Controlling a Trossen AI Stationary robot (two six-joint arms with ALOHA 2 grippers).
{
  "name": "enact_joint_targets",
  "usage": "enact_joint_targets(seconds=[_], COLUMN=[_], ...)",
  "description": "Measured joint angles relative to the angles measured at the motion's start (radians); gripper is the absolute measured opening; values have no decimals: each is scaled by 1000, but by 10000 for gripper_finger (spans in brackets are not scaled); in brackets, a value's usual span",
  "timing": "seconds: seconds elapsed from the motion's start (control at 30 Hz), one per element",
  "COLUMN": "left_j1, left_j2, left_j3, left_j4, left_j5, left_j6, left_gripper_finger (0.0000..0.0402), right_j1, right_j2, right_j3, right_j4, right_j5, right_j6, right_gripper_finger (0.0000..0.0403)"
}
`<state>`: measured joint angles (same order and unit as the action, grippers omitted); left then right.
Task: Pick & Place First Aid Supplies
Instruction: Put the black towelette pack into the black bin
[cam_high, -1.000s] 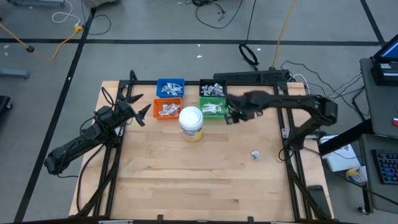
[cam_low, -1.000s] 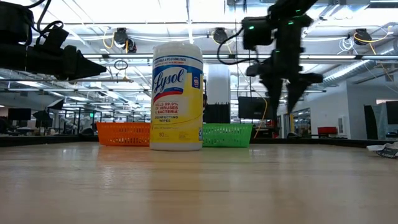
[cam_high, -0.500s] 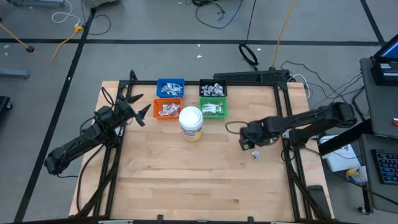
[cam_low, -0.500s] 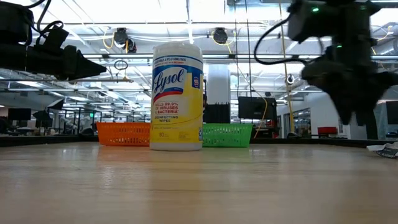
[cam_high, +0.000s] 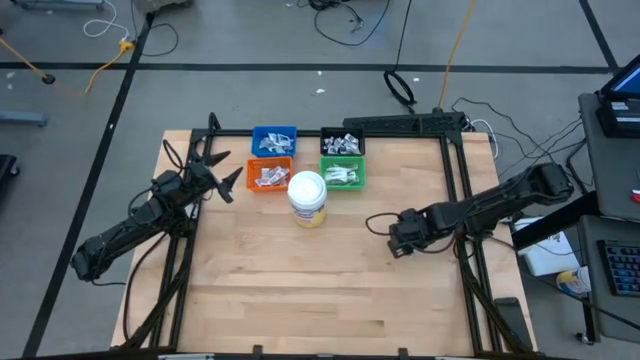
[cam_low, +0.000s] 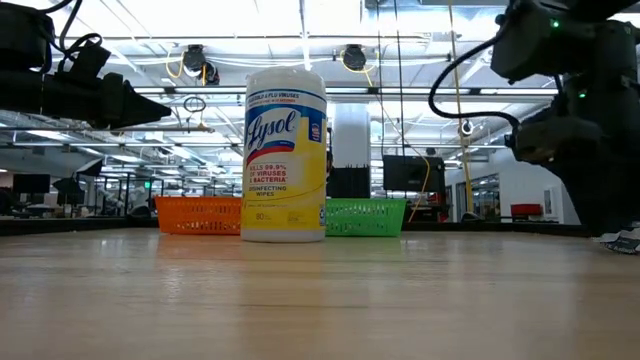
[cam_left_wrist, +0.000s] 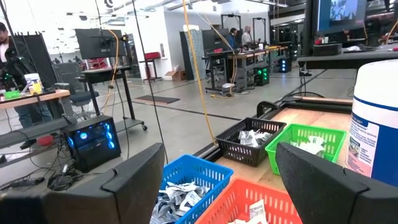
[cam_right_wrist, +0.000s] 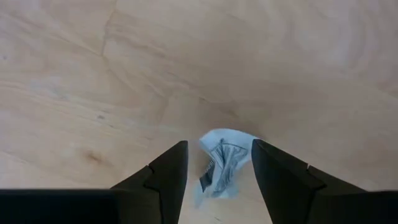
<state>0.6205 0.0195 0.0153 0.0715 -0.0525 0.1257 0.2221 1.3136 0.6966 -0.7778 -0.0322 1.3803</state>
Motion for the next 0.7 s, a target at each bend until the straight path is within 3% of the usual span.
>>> enact_joint_targets(seconds=[0.23, 0.5, 0.7], left_j1=[0, 0, 0], left_j2=[0, 0, 0], left_j3=[0, 0, 0], left_j4=[0, 0, 0], left_j5=[0, 0, 0], left_j6=[0, 0, 0], left_gripper_finger=[310, 310, 310], right_j1=[9, 9, -9], right_j2=[0, 0, 0], right_j3=[-53, -54, -4], right_j4=[1, 26, -44], right_j5=[-52, -78, -77], right_j6=[18, -46, -127], right_gripper_finger=[157, 21, 21])
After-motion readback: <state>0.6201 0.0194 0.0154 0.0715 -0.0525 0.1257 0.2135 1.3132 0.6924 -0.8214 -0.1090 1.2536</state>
